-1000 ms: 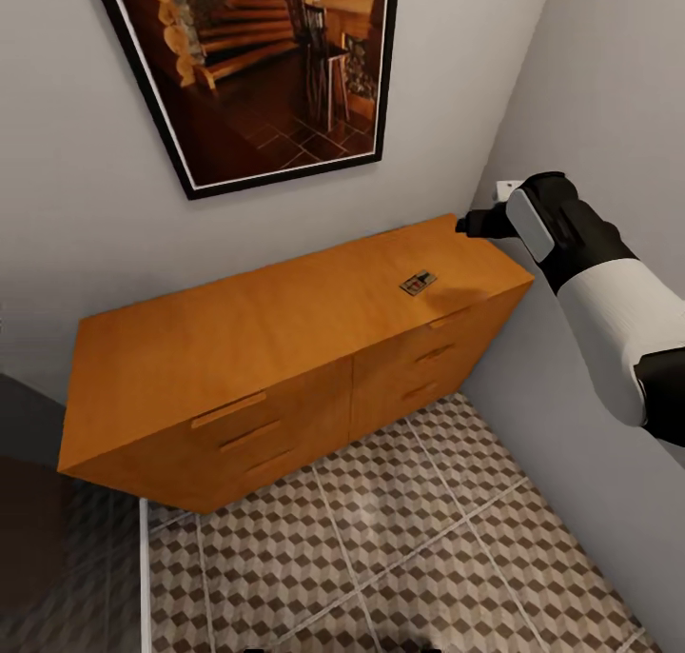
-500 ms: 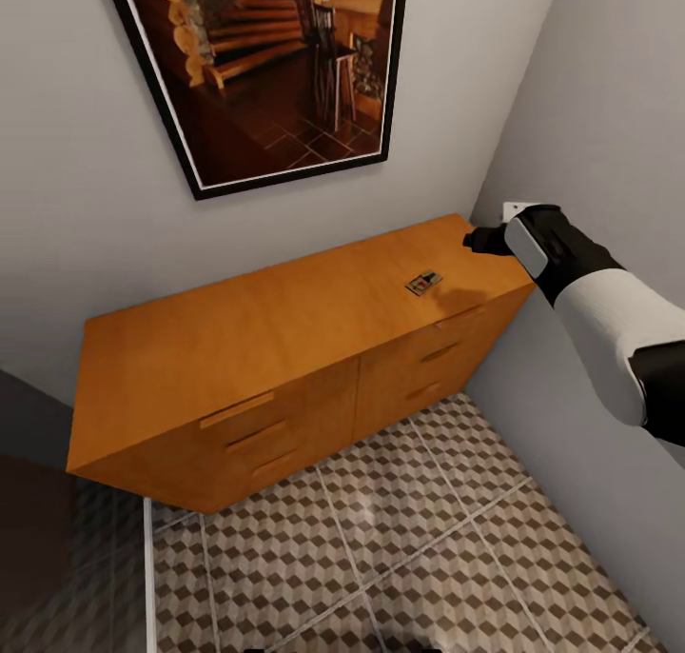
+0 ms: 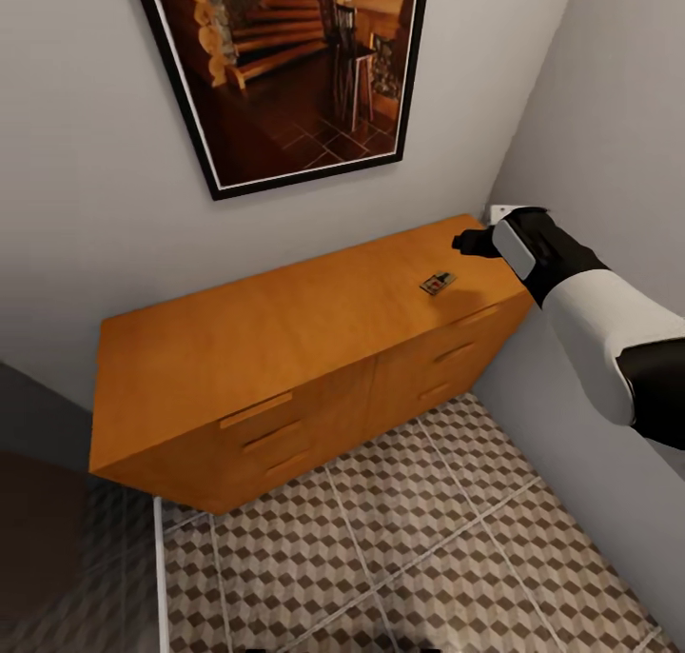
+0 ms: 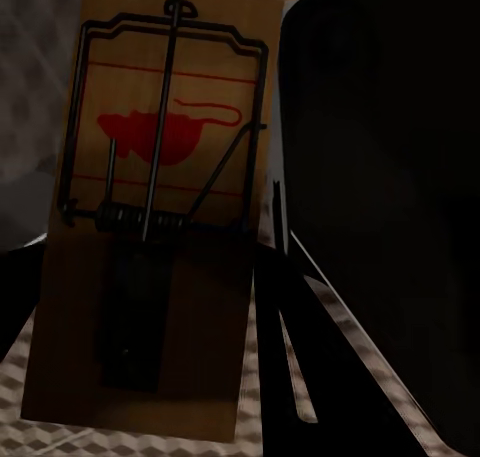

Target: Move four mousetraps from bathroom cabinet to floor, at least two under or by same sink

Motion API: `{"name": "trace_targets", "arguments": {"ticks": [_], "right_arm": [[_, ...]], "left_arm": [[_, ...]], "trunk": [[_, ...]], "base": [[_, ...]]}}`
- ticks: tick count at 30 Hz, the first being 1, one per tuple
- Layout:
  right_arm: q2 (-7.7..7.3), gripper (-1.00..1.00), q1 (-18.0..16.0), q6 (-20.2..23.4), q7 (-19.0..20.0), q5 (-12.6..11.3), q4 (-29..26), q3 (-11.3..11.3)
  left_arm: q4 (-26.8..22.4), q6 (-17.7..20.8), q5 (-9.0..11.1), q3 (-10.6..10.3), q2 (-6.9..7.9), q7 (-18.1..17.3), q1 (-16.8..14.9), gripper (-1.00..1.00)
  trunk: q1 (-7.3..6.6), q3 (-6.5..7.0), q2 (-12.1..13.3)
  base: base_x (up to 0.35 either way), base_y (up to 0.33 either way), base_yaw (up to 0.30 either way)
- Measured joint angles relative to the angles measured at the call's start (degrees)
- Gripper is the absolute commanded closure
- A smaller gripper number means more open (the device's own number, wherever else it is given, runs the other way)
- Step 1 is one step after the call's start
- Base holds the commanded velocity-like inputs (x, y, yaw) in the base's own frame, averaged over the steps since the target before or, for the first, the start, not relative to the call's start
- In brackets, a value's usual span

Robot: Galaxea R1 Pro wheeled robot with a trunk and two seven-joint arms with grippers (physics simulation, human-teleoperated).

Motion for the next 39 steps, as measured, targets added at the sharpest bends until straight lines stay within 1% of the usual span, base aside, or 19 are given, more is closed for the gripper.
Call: {"name": "trace_targets", "arguments": {"ticks": [4, 12, 19, 27, 30, 32, 35, 39], "right_arm": [[0.22, -1.00, 0.0, 0.0, 0.1, 0.0, 0.1, 0.0], [0.31, -1.00, 0.0, 0.0, 0.1, 0.0, 0.2, 0.0], [0.31, -1.00, 0.0, 0.0, 0.1, 0.0, 1.0, 0.0], [0.31, -1.00, 0.0, 0.0, 0.2, 0.0, 1.2, 0.0], [0.31, -1.00, 0.0, 0.0, 0.2, 0.0, 1.2, 0.0], [0.31, -1.00, 0.0, 0.0, 0.2, 0.0, 1.2, 0.0], [0.31, -1.00, 0.0, 0.0, 0.2, 0.0, 1.2, 0.0], [0.31, -1.00, 0.0, 0.0, 0.2, 0.0, 1.3, 0.0]], "left_arm": [[0.0, 0.0, 0.0, -0.1, -0.02, 0.0, 0.0, 1.00], [0.0, 0.0, 0.0, -0.1, -0.09, 0.0, 0.0, 1.00], [0.0, 0.0, -0.1, -0.2, -1.40, -0.1, 0.0, 1.00], [0.0, 0.0, -0.1, -0.3, -2.06, -0.2, 0.3, 1.00], [0.0, 0.0, -0.2, -0.4, -2.67, -1.3, 0.6, 1.00], [-0.1, 0.0, -0.2, -0.6, -3.13, -3.1, 0.8, 1.00], [-0.1, 0.0, -0.2, -0.5, -3.39, -5.1, 1.2, 1.00], [-0.1, 0.1, -0.1, -0.5, -3.48, -5.5, 1.2, 1.00]], "trunk": [[0.00, 0.00, 0.0], [0.00, 0.00, 0.0], [0.00, 0.00, 0.0], [0.00, 0.00, 0.0], [0.00, 0.00, 0.0], [0.00, 0.00, 0.0], [0.00, 0.00, 0.0], [0.00, 0.00, 0.0]], "base": [[0.000, 0.242, 0.000], [0.000, 0.049, 0.000], [0.000, 0.004, 0.000], [0.000, 0.000, 0.000], [0.000, 0.000, 0.000], [0.000, 0.000, 0.000], [0.000, 0.000, 0.000], [0.000, 0.000, 0.000]]}}
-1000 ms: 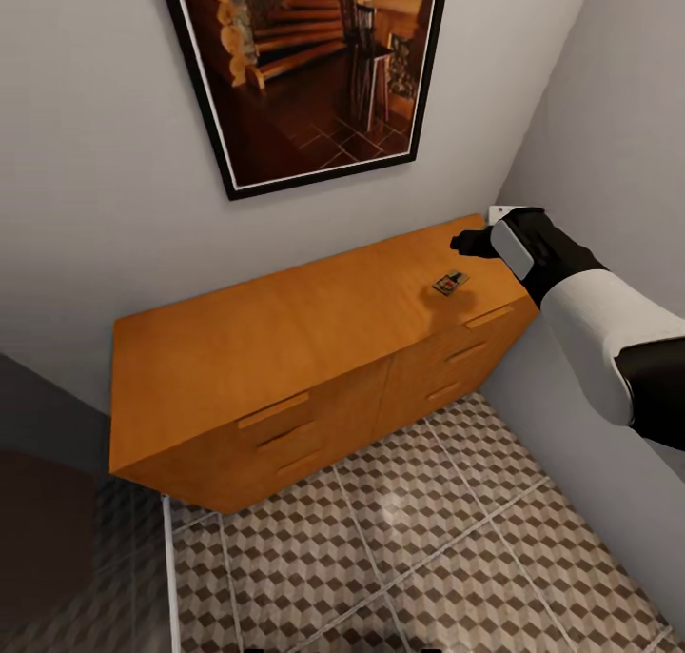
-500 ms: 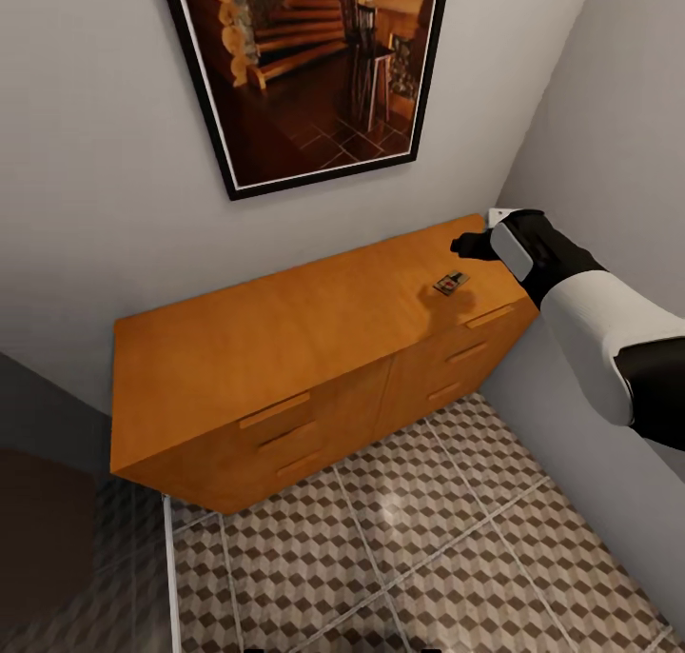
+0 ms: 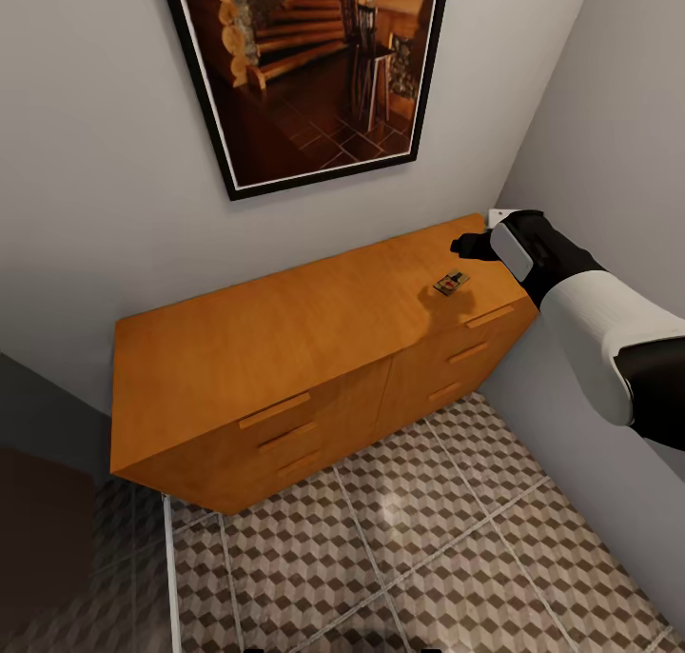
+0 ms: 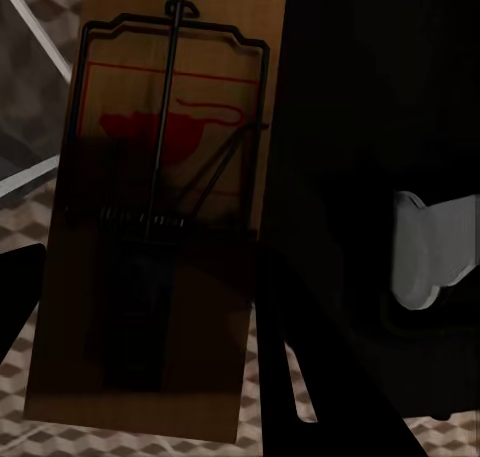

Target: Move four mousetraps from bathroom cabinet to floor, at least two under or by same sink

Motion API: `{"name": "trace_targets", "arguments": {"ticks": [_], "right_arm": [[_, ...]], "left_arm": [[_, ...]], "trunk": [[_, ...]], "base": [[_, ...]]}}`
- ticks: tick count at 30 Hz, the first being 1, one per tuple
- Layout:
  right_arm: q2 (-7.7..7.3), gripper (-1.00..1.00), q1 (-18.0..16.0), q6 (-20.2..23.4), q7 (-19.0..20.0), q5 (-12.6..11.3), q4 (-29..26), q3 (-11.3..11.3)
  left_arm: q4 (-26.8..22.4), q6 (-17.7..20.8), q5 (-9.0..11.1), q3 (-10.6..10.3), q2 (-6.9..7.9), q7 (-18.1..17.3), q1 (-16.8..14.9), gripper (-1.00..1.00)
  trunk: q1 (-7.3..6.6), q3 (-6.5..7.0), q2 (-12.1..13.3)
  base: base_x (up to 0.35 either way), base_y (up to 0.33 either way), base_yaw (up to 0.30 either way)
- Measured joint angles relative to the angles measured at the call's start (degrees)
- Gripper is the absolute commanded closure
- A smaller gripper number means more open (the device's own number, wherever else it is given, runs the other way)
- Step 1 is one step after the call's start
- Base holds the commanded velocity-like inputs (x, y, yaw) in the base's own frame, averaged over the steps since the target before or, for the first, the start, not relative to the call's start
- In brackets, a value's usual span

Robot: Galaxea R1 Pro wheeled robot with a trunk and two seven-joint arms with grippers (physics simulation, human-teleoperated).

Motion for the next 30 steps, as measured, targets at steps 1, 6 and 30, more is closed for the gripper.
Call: {"name": "trace_targets", "arguments": {"ticks": [1, 6, 30], "right_arm": [[0.00, -1.00, 0.0, 0.0, 0.0, 0.0, 0.0, 0.0], [0.00, -1.00, 0.0, 0.0, 0.0, 0.0, 0.4, 0.0], [-0.04, -1.00, 0.0, -0.1, 0.0, 0.0, 2.1, 0.0]], "left_arm": [[0.0, 0.0, 0.0, 0.0, -0.01, 0.0, 0.0, 1.00], [0.0, 0.0, 0.0, 0.0, -0.05, -0.1, 0.1, 1.00], [0.0, 5.6, 0.0, 0.1, -0.06, -0.4, 0.3, 1.00]], "trunk": [[0.00, 0.00, 0.0], [0.00, 0.00, 0.0], [0.00, -0.33, 0.0]], "base": [[0.000, 0.000, 0.000], [0.000, 0.000, 0.000], [0.000, 0.000, 0.000]]}}
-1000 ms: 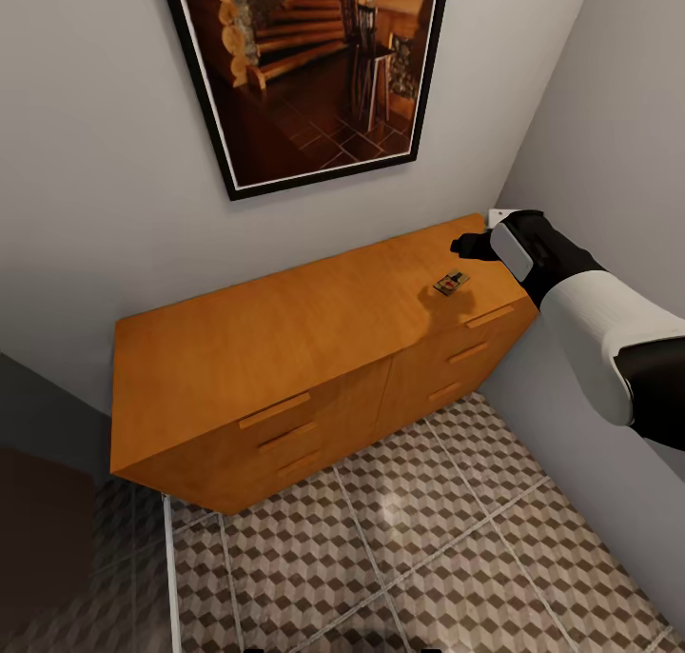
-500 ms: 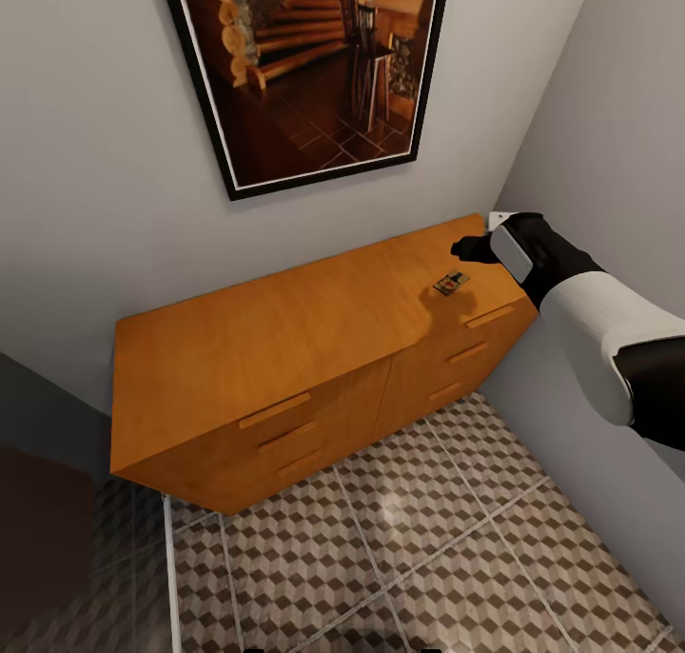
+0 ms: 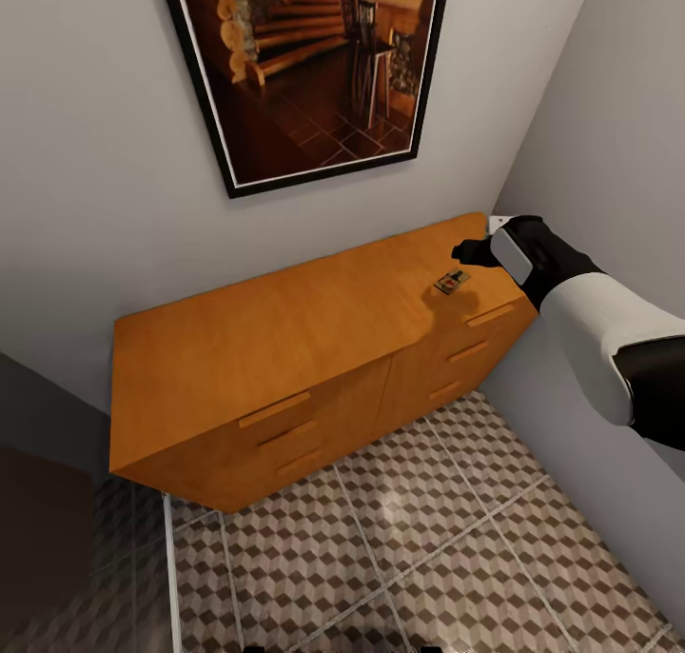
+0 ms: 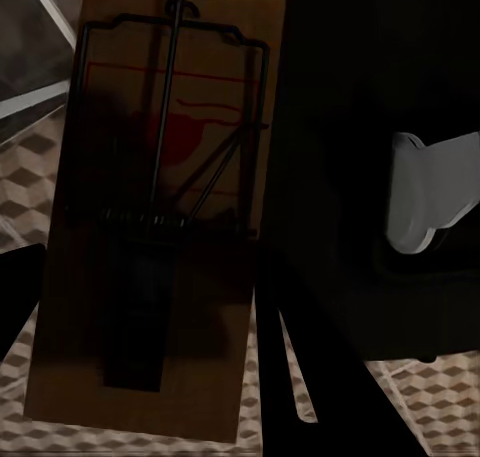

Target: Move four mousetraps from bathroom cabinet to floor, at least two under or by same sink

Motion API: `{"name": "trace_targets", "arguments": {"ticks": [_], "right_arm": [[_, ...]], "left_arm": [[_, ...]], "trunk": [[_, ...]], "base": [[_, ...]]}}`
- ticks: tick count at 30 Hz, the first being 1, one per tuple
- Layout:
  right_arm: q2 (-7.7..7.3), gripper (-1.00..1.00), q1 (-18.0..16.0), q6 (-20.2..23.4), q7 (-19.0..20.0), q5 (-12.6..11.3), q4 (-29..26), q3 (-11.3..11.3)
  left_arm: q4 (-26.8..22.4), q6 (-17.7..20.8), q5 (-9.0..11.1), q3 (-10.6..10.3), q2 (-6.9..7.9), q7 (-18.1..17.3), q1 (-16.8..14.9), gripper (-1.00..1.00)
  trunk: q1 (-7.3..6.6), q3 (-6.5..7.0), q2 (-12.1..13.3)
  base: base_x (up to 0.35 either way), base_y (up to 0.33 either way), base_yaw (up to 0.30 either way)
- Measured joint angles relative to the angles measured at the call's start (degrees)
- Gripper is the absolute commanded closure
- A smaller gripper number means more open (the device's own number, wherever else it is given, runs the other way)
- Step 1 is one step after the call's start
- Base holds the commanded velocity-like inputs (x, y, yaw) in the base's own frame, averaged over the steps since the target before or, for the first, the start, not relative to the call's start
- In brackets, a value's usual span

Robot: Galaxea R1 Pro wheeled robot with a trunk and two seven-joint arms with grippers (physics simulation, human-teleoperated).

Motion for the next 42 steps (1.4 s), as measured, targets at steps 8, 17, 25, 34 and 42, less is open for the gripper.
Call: {"name": "trace_targets", "arguments": {"ticks": [8, 17, 25, 34, 42], "right_arm": [[-0.05, -1.00, 0.0, 0.0, 0.0, 0.0, 0.1, 0.0], [-0.05, -1.00, 0.0, 0.0, 0.0, 0.0, 0.1, 0.1], [-0.05, -1.00, 0.0, 0.0, 0.0, 0.1, 0.1, 0.1], [-0.05, -1.00, 0.0, 0.0, 0.0, 0.1, 0.1, 0.1], [-0.07, -1.00, 0.0, 0.0, 0.0, 0.1, 0.2, 0.0]], "left_arm": [[0.0, 0.2, 0.0, 0.0, 0.00, 0.0, 0.0, 1.00], [0.0, 0.2, 0.0, 0.0, -0.05, 0.1, 0.0, 1.00], [-0.1, 0.3, 0.0, 0.0, -0.09, 0.1, 0.0, 1.00], [-0.1, 0.3, 0.0, 0.0, -0.09, 0.1, 0.0, 1.00], [-0.1, 0.3, 0.0, 0.0, -0.16, 0.0, 0.0, 1.00]], "trunk": [[0.00, -0.66, 0.0], [0.00, -1.45, 0.0], [-0.02, -1.87, 0.0], [-0.01, -1.89, 0.0], [0.00, -1.89, 0.0]], "base": [[0.000, 0.000, 0.000], [0.000, 0.000, 0.000], [0.066, 0.000, 0.000], [0.101, 0.000, 0.000], [0.004, 0.000, 0.000]]}}
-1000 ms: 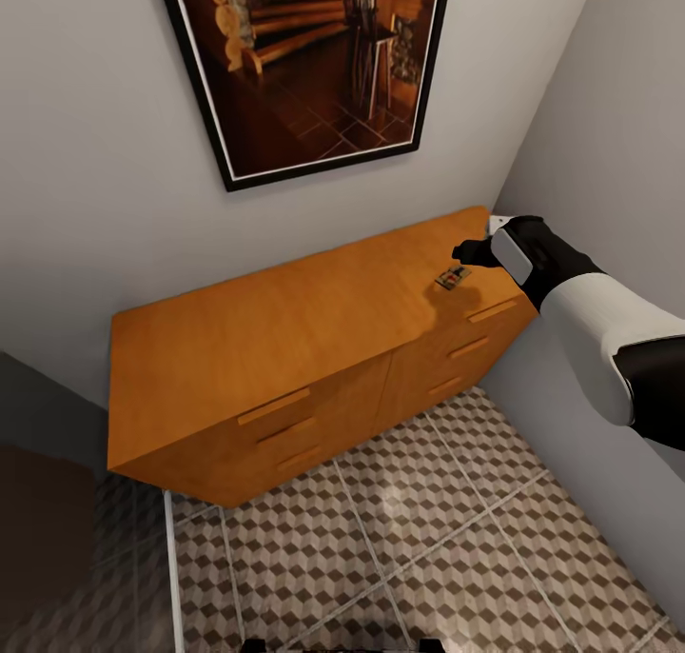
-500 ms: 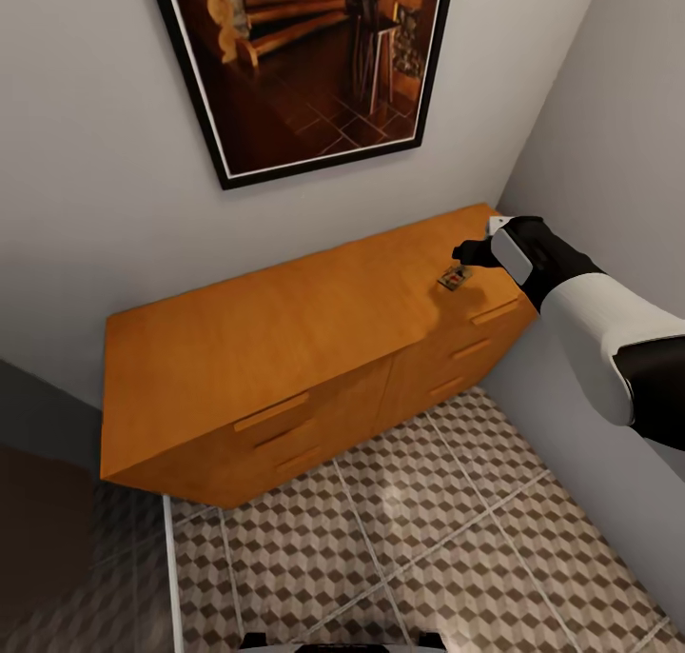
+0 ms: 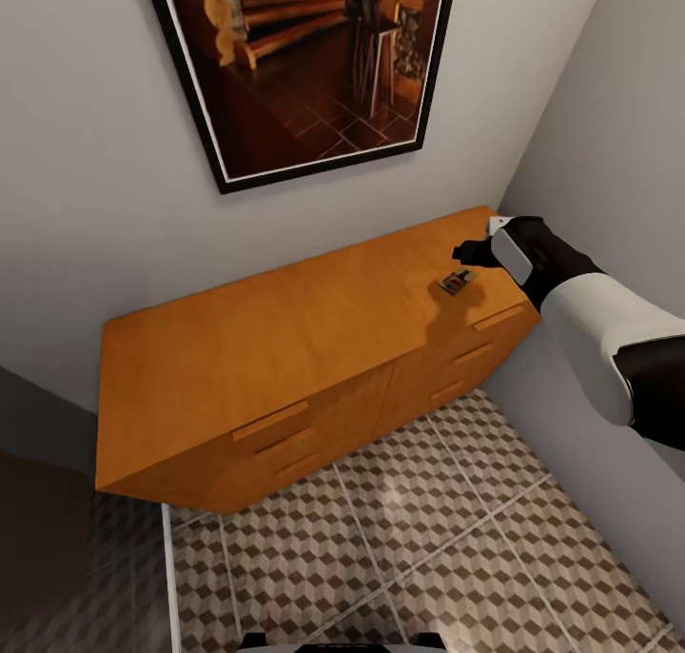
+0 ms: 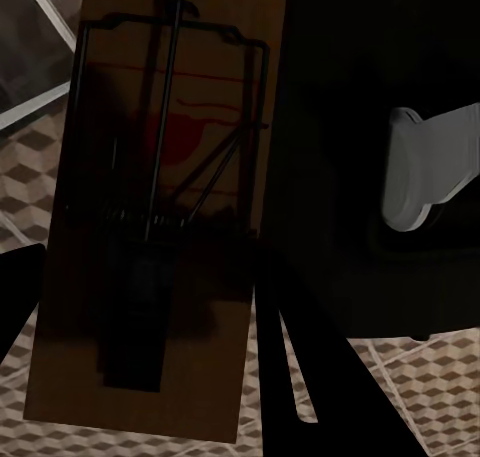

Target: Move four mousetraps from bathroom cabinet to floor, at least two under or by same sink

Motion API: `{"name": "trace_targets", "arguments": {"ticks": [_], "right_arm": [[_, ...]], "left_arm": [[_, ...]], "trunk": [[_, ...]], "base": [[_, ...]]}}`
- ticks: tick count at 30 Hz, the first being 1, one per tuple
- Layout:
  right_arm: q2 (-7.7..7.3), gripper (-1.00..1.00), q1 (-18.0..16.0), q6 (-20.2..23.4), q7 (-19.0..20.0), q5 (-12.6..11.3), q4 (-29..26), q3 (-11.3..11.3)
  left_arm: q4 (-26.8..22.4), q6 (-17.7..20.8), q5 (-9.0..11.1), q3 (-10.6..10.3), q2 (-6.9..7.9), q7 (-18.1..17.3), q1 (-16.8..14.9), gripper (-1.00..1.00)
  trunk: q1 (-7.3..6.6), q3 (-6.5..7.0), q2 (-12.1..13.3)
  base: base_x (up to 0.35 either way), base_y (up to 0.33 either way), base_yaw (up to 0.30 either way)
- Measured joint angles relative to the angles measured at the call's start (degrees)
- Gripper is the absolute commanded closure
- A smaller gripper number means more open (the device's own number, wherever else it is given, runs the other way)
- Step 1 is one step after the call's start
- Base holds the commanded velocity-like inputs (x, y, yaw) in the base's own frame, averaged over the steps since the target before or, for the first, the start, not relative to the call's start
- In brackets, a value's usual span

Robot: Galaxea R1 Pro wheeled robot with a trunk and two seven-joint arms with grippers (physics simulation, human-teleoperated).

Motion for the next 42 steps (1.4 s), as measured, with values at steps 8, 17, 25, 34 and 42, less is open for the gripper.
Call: {"name": "trace_targets", "arguments": {"ticks": [8, 17, 25, 34, 42], "right_arm": [[-0.01, -1.00, 0.0, 0.0, 0.0, 0.0, 0.4, 0.0], [0.00, -1.00, 0.0, -0.1, 0.0, 0.0, 1.3, 0.1], [-0.04, -1.00, 0.0, -0.1, 0.1, 0.0, 1.3, 0.0], [0.01, -1.00, 0.0, -0.1, 0.1, 0.0, 1.3, 0.0], [0.00, -1.00, 0.0, -0.1, 0.1, 0.0, 2.1, 0.0]], "left_arm": [[0.0, 0.0, 0.0, 0.0, -0.02, 0.0, 0.0, 1.00], [0.0, 0.0, 0.0, 0.0, -0.02, 0.0, 0.0, 1.00], [0.0, 0.0, 0.0, 0.0, -0.02, 0.0, 0.0, 1.00], [0.0, 0.0, 0.0, 0.0, -0.02, 0.0, 0.0, 1.00], [0.0, 0.0, 0.0, 0.0, -0.02, 0.0, 0.0, 1.00]], "trunk": [[-0.01, 0.00, 0.0], [0.00, 0.00, 0.0], [0.00, -0.01, 0.0], [0.00, -0.60, 0.0], [0.00, -1.30, 0.0]], "base": [[0.043, 0.000, 0.000], [0.103, 0.000, 0.000], [0.005, 0.000, 0.000], [0.000, 0.000, 0.000], [0.000, 0.000, 0.000]]}}
